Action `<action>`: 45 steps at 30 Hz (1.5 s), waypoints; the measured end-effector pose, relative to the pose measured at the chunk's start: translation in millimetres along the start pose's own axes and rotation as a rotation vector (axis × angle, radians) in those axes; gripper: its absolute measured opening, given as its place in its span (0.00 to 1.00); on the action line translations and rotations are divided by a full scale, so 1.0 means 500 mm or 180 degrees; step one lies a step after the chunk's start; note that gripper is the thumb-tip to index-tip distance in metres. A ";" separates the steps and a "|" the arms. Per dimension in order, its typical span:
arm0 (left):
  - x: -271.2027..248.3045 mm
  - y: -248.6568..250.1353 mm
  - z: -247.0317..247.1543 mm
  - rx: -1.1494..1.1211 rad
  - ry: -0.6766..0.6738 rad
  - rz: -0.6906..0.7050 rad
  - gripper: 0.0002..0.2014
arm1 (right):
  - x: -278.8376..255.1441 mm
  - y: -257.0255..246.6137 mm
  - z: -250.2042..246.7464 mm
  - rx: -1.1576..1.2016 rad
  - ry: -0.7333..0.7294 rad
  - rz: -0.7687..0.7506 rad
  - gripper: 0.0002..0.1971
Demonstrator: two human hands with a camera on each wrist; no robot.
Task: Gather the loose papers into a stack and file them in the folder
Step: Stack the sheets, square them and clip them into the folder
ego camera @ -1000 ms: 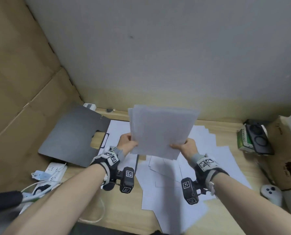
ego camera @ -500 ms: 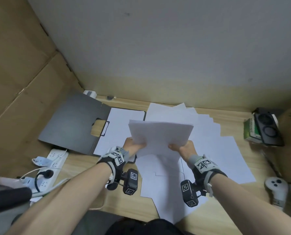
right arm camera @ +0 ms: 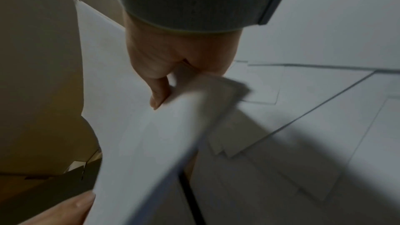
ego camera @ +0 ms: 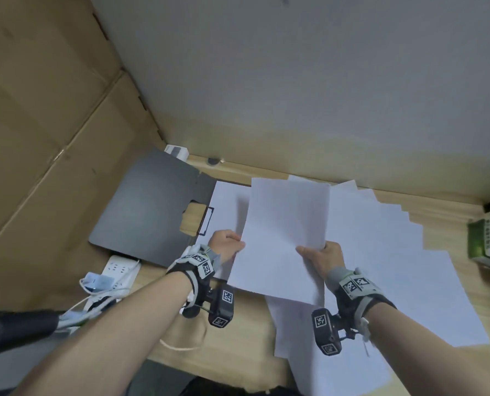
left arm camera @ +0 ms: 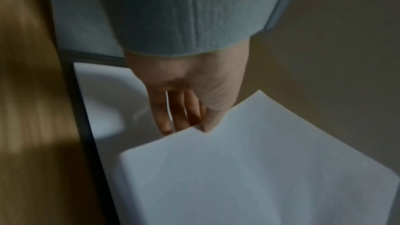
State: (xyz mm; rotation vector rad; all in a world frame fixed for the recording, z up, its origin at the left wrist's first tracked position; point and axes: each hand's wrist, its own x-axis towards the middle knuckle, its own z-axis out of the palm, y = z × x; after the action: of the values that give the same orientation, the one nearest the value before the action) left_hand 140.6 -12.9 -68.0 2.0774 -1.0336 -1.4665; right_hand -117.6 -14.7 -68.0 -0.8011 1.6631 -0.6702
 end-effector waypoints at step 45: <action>0.155 0.024 -0.084 0.3184 0.0265 0.0665 0.18 | 0.038 0.039 0.105 -0.0418 0.0810 0.0108 0.14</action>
State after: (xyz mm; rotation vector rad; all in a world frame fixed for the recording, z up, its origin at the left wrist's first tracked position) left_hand 189.1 -83.3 -93.3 2.4629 -2.1702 -0.7831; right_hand -72.4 -19.1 -105.8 -0.8040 1.9638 -0.6655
